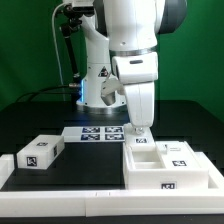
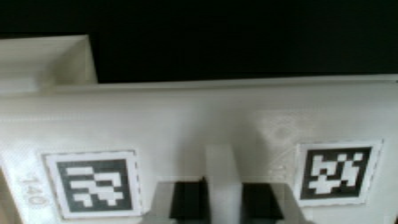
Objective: Assemble cabinet
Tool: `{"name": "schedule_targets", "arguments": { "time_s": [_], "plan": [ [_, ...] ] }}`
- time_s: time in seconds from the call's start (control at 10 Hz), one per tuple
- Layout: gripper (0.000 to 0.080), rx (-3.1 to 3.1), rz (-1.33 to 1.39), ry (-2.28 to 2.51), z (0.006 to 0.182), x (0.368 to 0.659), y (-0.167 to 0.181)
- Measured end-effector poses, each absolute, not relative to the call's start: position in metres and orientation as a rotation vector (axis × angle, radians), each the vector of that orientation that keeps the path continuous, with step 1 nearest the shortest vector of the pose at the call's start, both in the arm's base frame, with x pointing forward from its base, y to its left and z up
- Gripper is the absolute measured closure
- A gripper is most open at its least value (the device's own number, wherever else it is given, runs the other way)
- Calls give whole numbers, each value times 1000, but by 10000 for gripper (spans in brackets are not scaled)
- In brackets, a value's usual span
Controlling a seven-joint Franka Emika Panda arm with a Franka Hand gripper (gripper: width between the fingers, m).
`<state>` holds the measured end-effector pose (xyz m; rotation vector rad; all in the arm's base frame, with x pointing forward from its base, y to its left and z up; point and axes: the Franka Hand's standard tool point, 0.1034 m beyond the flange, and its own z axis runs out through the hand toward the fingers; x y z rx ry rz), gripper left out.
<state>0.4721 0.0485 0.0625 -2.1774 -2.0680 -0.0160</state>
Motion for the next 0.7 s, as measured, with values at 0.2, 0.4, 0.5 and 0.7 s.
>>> {"name": "schedule_targets", "arguments": {
  "time_s": [0.2,0.4,0.5,0.7],
  "plan": [
    [731,-2178,-16,-2068,63,472,48],
    [731,-2179,-16,-2067,63,473,48],
    [731,-2184,-23,-2061,62,478,46],
    [731,-2192,-58,-2059,60,496,45]
  ]
}}
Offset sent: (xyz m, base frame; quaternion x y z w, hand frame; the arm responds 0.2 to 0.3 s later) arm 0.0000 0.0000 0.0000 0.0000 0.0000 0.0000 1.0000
